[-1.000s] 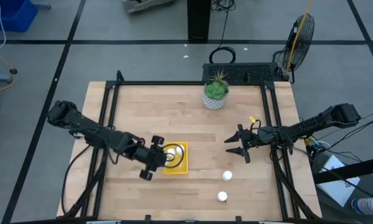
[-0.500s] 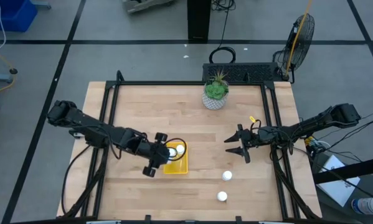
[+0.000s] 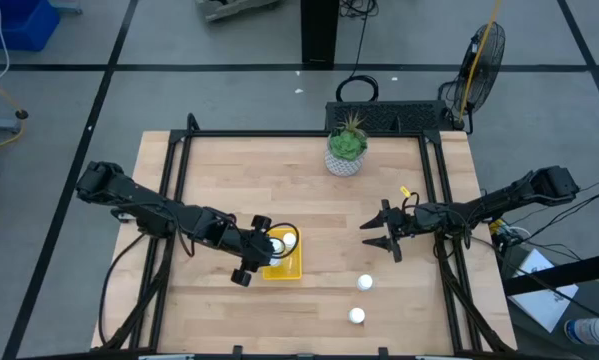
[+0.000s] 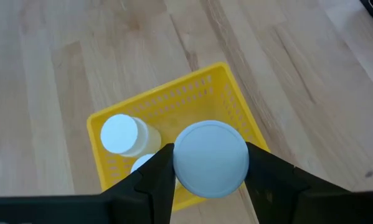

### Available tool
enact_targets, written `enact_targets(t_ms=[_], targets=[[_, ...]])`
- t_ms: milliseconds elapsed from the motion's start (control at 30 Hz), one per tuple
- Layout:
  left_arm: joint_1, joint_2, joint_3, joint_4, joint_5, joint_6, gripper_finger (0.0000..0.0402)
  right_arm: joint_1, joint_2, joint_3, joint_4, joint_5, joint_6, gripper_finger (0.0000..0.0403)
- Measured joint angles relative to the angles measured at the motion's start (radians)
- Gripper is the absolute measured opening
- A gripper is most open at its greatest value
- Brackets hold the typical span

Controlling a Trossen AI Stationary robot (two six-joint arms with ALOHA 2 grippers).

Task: Pick and place pill bottles into a basket
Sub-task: Put the white pill bottle into the yellow basket

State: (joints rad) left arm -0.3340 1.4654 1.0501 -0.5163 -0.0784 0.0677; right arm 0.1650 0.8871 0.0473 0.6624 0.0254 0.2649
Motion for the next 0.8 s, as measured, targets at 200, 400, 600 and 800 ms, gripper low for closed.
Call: enact_targets(t_ms=[200, 400, 600, 800], targets=[[0.006, 0.001, -0.054, 0.069, 0.0, -0.002, 0.0167, 0.0, 0.0, -0.001, 0.015, 0.0, 0.0, 0.0212], [0.025, 0.001, -0.112, 0.135, 0.008, -0.017, 0.0171, 0.0, 0.0, -0.001, 0.019, 0.0, 0.0, 0.0212], [0.043, 0.001, -0.131, 0.161, 0.008, -0.028, 0.0165, 0.0, 0.0, -0.001, 0.02, 0.0, 0.0, 0.0212], [0.045, 0.044, -0.131, 0.169, 0.014, -0.026, 0.0175, 0.0, 0.0, -0.001, 0.019, 0.0, -0.001, 0.0212]])
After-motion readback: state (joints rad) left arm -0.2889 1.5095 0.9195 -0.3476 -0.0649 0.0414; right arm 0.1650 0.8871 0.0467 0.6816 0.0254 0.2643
